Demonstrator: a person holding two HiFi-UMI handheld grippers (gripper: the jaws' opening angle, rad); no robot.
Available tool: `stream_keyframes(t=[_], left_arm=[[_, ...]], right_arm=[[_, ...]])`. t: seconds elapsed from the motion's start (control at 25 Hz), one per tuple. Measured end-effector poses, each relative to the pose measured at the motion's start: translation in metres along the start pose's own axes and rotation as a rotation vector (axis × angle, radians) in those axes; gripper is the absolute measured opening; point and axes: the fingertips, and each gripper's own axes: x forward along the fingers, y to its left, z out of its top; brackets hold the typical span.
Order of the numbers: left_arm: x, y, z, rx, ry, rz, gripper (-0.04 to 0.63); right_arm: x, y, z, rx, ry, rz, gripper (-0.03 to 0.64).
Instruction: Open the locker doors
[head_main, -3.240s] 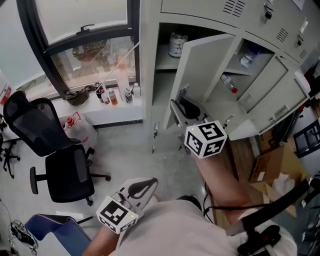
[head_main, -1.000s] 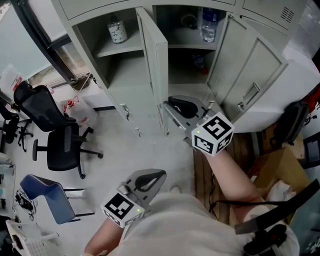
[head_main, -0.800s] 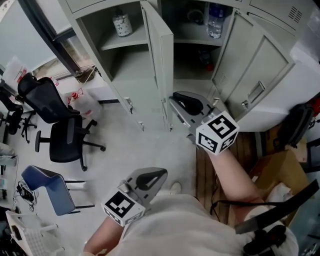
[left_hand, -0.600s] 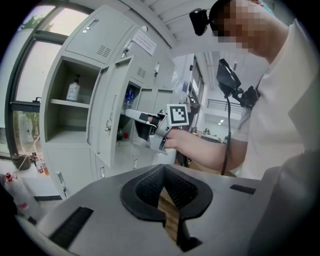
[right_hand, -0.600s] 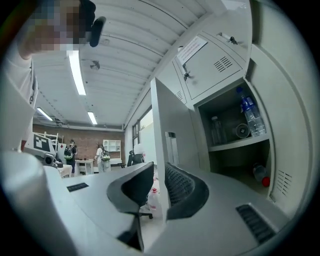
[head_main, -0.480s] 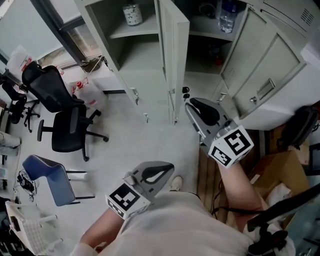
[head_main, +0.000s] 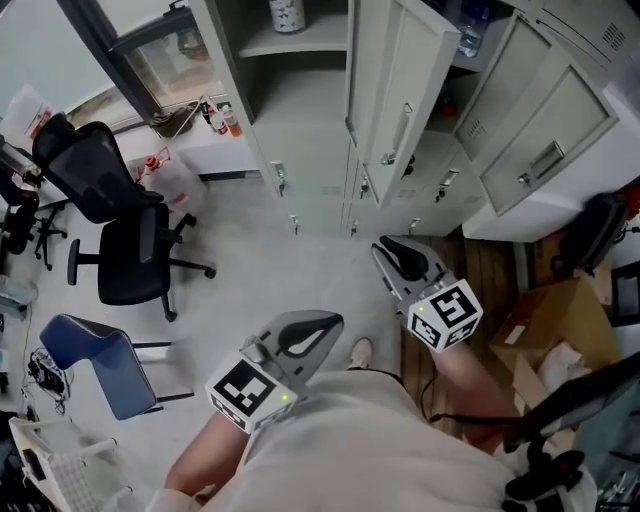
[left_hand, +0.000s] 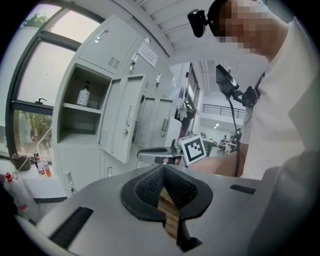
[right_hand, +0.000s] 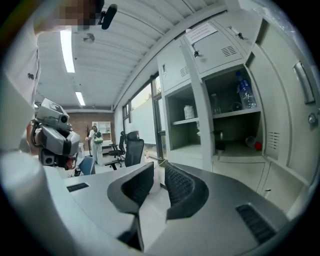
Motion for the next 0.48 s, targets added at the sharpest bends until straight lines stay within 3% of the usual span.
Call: stream_keyframes(t=[0.48], left_arm=[[-0.172,0.054,-0.061,-0.038,-0.006,0.078,0.009]], right_arm=[[0.104,0.132,-0.034,-0.018,0.068,-0.027,0.064]])
